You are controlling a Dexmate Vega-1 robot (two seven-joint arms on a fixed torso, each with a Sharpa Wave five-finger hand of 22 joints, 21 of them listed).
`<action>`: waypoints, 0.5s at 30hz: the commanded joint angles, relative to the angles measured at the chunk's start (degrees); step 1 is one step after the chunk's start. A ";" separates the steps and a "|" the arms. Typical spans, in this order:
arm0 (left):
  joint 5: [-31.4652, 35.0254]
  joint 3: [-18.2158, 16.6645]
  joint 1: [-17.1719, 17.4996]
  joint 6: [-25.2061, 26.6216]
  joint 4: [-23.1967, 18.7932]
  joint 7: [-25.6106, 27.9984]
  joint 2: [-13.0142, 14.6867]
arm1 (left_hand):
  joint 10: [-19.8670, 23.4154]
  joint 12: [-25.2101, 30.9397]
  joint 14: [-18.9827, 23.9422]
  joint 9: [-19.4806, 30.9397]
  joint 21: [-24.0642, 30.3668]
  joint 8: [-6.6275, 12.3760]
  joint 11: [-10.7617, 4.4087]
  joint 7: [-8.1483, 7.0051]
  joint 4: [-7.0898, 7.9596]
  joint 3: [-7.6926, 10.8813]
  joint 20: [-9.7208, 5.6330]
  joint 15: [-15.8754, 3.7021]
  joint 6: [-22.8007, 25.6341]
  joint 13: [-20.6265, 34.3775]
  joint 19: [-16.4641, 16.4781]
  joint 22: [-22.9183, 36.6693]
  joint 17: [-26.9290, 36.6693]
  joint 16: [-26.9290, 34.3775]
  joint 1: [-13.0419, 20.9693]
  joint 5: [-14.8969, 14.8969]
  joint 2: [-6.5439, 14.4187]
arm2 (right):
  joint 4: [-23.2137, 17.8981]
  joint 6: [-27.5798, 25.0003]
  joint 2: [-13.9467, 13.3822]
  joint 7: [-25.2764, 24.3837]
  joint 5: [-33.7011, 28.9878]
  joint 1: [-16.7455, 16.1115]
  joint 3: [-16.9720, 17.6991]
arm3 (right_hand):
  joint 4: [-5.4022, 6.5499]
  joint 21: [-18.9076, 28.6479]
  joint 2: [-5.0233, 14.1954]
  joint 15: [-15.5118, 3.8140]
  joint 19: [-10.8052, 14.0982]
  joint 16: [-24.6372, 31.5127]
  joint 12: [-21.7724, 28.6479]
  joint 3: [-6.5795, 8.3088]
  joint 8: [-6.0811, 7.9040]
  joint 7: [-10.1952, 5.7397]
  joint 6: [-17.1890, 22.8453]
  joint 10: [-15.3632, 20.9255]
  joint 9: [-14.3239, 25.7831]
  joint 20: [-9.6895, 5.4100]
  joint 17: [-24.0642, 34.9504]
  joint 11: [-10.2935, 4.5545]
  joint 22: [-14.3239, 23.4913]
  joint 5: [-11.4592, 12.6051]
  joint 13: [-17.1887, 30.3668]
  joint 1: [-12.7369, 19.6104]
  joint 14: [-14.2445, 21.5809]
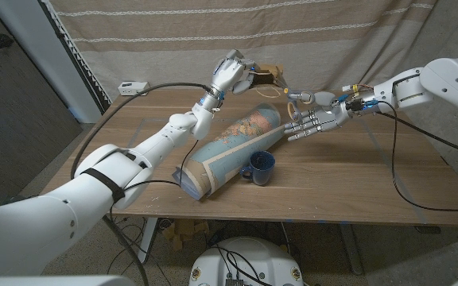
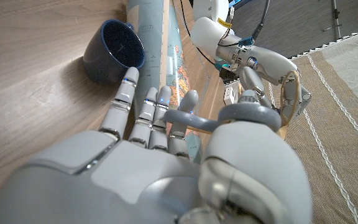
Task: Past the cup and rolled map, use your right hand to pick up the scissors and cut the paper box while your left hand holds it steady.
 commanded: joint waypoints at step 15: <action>1.65 -0.03 -0.69 -3.31 0.46 0.02 0.72 | 0.10 0.88 -0.60 1.08 0.39 1.50 -0.37 -0.97 1.49 1.98 -7.99 -3.82 0.81 0.56 -0.83 -0.09 0.28 0.02 -0.43 0.75 0.56 | 0.71 2.78 -0.22 -1.25 -1.17 -0.03 2.76 | -0.06 -0.05 0.20 0.15 0.45 0.32 -0.56 0.28 0.01 3.59 0.39 0.48 0.13 0.25 -0.13 0.38 0.13 -0.30 0.39 -0.45 0.68</action>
